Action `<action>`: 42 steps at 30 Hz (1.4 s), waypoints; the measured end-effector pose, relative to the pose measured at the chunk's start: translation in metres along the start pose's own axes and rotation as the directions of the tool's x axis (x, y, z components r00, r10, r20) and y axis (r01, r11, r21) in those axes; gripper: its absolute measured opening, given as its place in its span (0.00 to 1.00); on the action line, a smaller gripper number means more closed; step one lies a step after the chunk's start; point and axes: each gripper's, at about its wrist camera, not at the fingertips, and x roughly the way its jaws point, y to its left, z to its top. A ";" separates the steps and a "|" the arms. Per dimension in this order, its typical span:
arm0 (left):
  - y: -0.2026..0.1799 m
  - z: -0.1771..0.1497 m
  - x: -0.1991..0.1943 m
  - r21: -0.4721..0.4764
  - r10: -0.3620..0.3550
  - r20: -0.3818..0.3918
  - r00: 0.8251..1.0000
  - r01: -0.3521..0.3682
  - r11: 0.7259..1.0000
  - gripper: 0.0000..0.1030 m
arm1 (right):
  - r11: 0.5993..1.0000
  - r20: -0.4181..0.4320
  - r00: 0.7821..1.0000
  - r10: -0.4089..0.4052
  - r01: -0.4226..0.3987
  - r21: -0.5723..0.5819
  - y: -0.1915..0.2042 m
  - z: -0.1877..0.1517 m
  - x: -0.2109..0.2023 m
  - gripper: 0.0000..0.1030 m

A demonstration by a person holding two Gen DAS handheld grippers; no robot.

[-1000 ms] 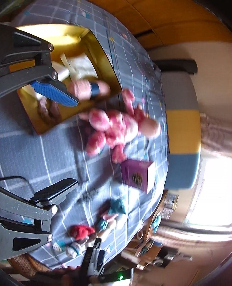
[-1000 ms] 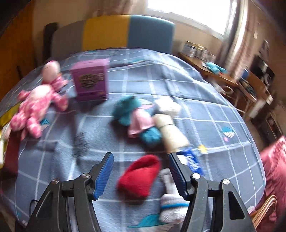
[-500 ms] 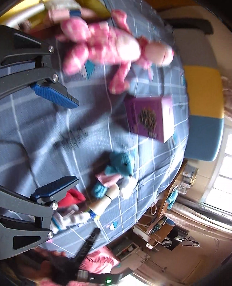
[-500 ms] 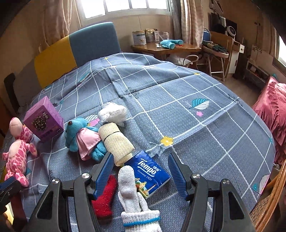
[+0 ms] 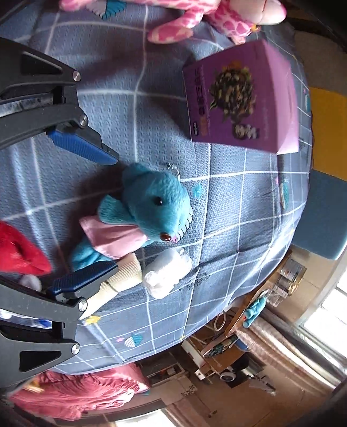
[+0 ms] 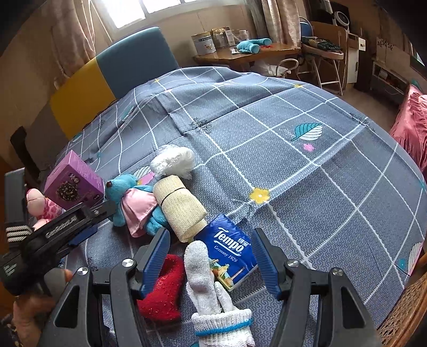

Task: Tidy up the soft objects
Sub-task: 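Grasp the blue teddy bear in pink dress with the left tool, then grasp the clear plastic bag with the right tool while the left tool holds the bear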

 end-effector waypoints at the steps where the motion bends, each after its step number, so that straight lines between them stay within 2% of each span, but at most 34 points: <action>1: -0.002 0.003 0.008 -0.013 0.003 -0.006 1.000 -0.003 1.000 0.77 | 1.000 -0.002 1.000 0.003 -0.003 -0.001 0.000 0.000 0.000 0.62; 7: -0.008 0.015 0.037 -0.087 0.028 0.004 1.000 -0.027 0.996 0.80 | 1.000 -0.017 0.999 0.028 -0.028 0.006 0.001 -0.001 0.003 0.62; 10: -0.008 0.022 0.054 -0.109 0.060 -0.009 0.998 -0.061 0.992 0.79 | 1.000 -0.021 0.999 0.029 -0.029 0.008 0.001 -0.002 0.004 0.62; 11: -0.006 0.024 0.058 -0.124 0.069 -0.015 0.998 -0.070 0.990 0.76 | 1.000 -0.023 0.999 0.031 -0.030 0.008 0.002 -0.002 0.004 0.62; 12: -0.005 0.025 0.060 -0.134 0.078 -0.016 0.997 -0.080 0.988 0.63 | 0.999 -0.026 0.999 0.032 -0.032 0.004 0.003 -0.003 0.005 0.62; 13: -0.003 0.027 0.062 -0.141 0.084 -0.012 0.996 -0.085 0.986 0.58 | 0.999 -0.030 0.999 0.035 -0.035 0.000 0.003 -0.003 0.006 0.62; 16: -0.003 0.028 0.063 -0.107 0.079 -0.003 0.997 -0.078 0.991 0.51 | 0.999 -0.029 0.998 0.049 -0.049 -0.016 0.006 -0.004 0.006 0.61; 20: 0.005 0.025 0.046 -0.069 0.042 0.027 0.999 -0.040 0.997 0.51 | 0.998 -0.031 0.998 0.060 -0.061 -0.022 0.007 -0.005 0.007 0.54; 24: 0.009 0.017 0.008 0.018 0.017 0.090 0.996 -0.019 1.000 0.51 | 0.998 -0.037 0.998 0.059 -0.060 -0.028 0.009 -0.006 0.007 0.54; 30: 0.026 -0.008 -0.045 0.122 0.003 0.132 0.991 -0.019 0.992 0.51 | 0.997 -0.071 0.995 0.071 -0.073 -0.032 0.011 -0.007 0.010 0.54; 36: 0.057 -0.039 -0.089 0.165 0.008 0.152 0.988 -0.034 0.986 0.51 | 0.983 -0.068 0.995 0.070 -0.080 -0.165 0.037 0.012 0.013 0.55; 42: 0.087 -0.060 -0.120 0.143 0.002 0.164 0.986 -0.025 0.989 0.51 | 0.949 -0.052 0.999 -0.005 -0.011 -0.316 0.067 0.060 0.050 0.58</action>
